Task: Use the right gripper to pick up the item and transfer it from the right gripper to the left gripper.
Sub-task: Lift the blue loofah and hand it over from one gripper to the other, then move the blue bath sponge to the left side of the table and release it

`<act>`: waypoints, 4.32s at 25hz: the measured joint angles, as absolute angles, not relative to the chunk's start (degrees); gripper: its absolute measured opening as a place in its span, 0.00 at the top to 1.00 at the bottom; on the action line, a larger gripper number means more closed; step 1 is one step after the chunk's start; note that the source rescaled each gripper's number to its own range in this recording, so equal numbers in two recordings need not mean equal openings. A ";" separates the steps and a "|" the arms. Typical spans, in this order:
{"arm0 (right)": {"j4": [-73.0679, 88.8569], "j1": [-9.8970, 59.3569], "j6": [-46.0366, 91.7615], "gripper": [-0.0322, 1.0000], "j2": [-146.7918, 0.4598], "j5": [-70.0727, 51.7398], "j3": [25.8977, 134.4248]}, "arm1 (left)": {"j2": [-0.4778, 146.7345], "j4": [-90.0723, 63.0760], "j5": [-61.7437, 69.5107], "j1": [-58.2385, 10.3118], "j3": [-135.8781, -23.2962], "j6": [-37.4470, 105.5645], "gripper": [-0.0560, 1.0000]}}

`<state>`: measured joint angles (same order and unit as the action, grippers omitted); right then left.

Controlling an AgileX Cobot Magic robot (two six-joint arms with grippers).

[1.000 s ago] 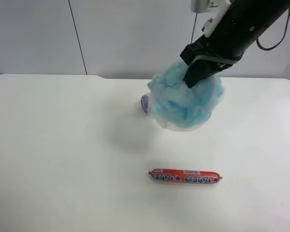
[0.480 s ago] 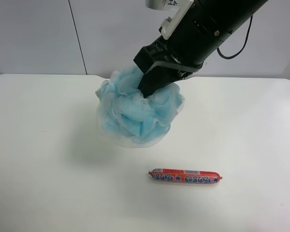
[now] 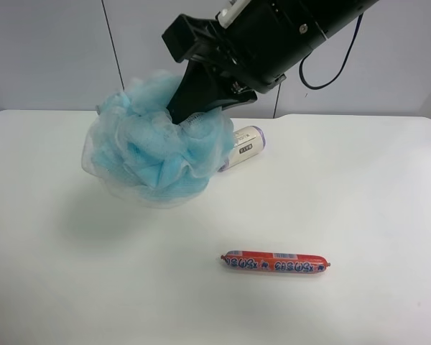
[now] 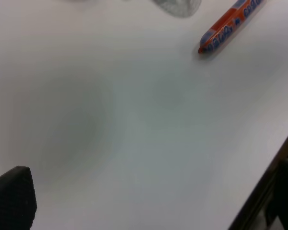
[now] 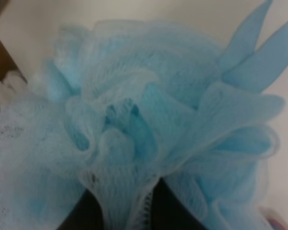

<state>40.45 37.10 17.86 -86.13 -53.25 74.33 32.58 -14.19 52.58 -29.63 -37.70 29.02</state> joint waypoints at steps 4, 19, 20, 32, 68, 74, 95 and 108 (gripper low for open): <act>42.28 37.10 18.18 0.96 -86.13 -53.13 74.33 | 40.71 -13.81 45.97 -33.51 -39.71 29.02 0.00; 44.41 37.10 18.24 0.96 -86.53 -51.20 74.33 | 63.63 -13.76 33.23 -45.05 -50.85 31.78 0.00; 44.85 37.10 18.24 0.96 -86.83 -51.20 74.33 | 64.60 -13.58 32.80 -45.45 -51.21 31.78 0.00; 48.36 37.10 20.83 0.97 -88.78 -52.99 74.22 | 68.88 -11.75 30.86 -45.91 -51.63 31.78 0.67; 21.24 37.10 20.00 0.00 -71.22 -69.31 74.32 | 68.99 -12.78 30.92 -46.32 -51.63 31.95 0.88; 14.88 37.10 12.31 0.00 -60.54 -69.63 74.26 | 68.99 -12.78 30.92 -46.32 -51.63 31.95 0.89; 0.31 37.16 -3.98 0.00 -6.76 -66.49 30.85 | 68.99 -12.78 30.92 -46.32 -51.63 31.95 0.91; 0.00 37.16 -4.55 0.00 -3.98 -61.32 28.32 | 68.99 -12.85 30.91 -46.32 -51.63 31.95 0.92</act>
<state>0.00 37.16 -4.55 -3.98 -61.32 28.32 68.99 -12.85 30.91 -46.32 -51.63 31.95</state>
